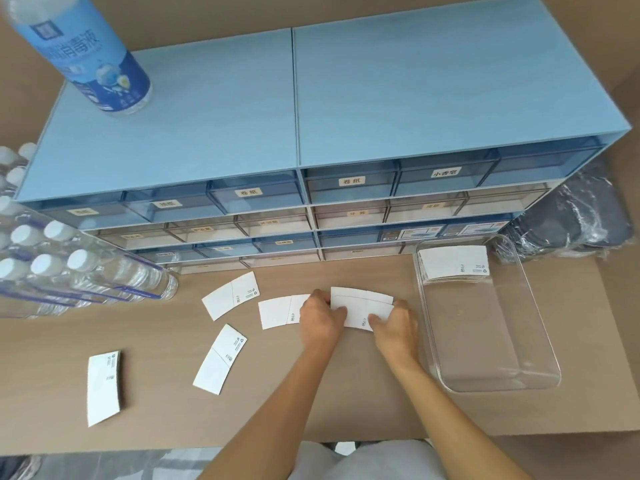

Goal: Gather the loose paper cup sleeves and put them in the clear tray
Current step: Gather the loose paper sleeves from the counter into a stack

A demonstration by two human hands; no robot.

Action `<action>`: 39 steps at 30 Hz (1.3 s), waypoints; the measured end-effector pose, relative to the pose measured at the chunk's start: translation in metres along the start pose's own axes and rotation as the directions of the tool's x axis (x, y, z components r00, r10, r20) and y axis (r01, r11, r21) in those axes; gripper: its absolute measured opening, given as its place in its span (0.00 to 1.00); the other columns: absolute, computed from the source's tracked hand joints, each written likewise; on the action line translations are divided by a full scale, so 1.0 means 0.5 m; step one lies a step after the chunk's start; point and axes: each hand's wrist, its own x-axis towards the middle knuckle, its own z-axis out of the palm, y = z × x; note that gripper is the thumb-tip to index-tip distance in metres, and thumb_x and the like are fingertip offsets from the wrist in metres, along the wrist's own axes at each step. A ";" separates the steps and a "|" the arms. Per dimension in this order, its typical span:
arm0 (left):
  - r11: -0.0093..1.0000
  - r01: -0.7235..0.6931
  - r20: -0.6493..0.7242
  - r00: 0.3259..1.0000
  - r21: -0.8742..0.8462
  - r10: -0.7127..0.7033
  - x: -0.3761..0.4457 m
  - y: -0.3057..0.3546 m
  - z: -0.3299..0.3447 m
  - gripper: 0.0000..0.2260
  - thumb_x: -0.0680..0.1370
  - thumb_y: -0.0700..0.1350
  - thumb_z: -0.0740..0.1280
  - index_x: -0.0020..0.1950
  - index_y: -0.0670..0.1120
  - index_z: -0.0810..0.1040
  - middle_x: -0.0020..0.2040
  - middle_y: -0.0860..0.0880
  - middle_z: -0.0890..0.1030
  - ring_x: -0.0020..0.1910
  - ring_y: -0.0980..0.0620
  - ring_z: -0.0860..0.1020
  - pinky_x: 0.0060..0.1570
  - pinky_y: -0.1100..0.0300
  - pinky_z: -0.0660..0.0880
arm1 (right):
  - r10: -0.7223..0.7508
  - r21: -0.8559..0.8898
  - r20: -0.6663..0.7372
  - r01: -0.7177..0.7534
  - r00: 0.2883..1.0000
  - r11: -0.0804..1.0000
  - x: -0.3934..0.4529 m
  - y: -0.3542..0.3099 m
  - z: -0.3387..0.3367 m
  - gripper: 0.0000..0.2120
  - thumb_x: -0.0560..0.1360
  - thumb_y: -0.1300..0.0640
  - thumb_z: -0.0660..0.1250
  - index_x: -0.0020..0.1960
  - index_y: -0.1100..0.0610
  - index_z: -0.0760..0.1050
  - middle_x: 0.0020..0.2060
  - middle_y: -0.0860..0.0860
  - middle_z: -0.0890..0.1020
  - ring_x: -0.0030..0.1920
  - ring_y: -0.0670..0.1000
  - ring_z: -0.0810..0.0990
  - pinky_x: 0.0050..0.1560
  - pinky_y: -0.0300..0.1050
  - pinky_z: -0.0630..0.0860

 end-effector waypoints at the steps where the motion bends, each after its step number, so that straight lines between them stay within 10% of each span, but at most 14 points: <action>1: 1.000 -0.009 -0.010 1.000 -0.019 0.008 -0.003 -0.010 -0.005 0.11 0.72 0.43 0.72 0.53 0.43 0.78 0.48 0.47 0.83 0.50 0.44 0.81 0.46 0.56 0.76 | -0.009 0.013 0.017 0.009 1.000 1.000 -0.003 0.002 0.003 0.19 0.73 0.56 0.71 0.59 0.63 0.72 0.57 0.61 0.79 0.58 0.64 0.79 0.51 0.52 0.77; 15: 0.954 0.089 -0.251 0.954 -0.288 -0.165 0.018 -0.135 -0.157 0.08 0.73 0.42 0.73 0.48 0.42 0.77 0.43 0.49 0.78 0.42 0.48 0.76 0.41 0.59 0.70 | -0.209 -0.065 0.192 0.225 0.959 0.972 -0.052 -0.129 0.119 0.15 0.72 0.53 0.70 0.51 0.63 0.79 0.57 0.61 0.76 0.60 0.61 0.76 0.57 0.48 0.76; 18: 0.952 0.105 -0.254 0.950 -0.286 -0.181 0.044 -0.135 -0.184 0.07 0.73 0.41 0.73 0.43 0.43 0.75 0.38 0.50 0.77 0.41 0.47 0.76 0.36 0.61 0.69 | -0.211 -0.076 0.190 0.228 0.959 0.971 -0.053 -0.163 0.144 0.16 0.72 0.53 0.69 0.54 0.63 0.80 0.60 0.61 0.75 0.61 0.63 0.76 0.61 0.49 0.76; 23: 0.957 0.155 -0.214 0.954 -0.246 -0.210 0.078 -0.131 -0.197 0.09 0.73 0.42 0.71 0.50 0.38 0.78 0.51 0.41 0.82 0.52 0.40 0.79 0.54 0.49 0.77 | -0.178 -0.141 0.172 0.203 0.969 0.969 -0.048 -0.191 0.167 0.16 0.73 0.54 0.69 0.52 0.66 0.81 0.56 0.63 0.80 0.57 0.64 0.80 0.55 0.50 0.79; 39: 0.933 0.103 -0.242 0.951 -0.345 -0.194 0.064 -0.159 -0.207 0.08 0.73 0.40 0.72 0.49 0.41 0.76 0.40 0.50 0.76 0.44 0.44 0.78 0.45 0.53 0.77 | -0.203 -0.059 0.178 0.217 0.963 0.974 -0.061 -0.173 0.187 0.18 0.72 0.59 0.71 0.57 0.64 0.71 0.53 0.62 0.81 0.55 0.63 0.80 0.52 0.51 0.78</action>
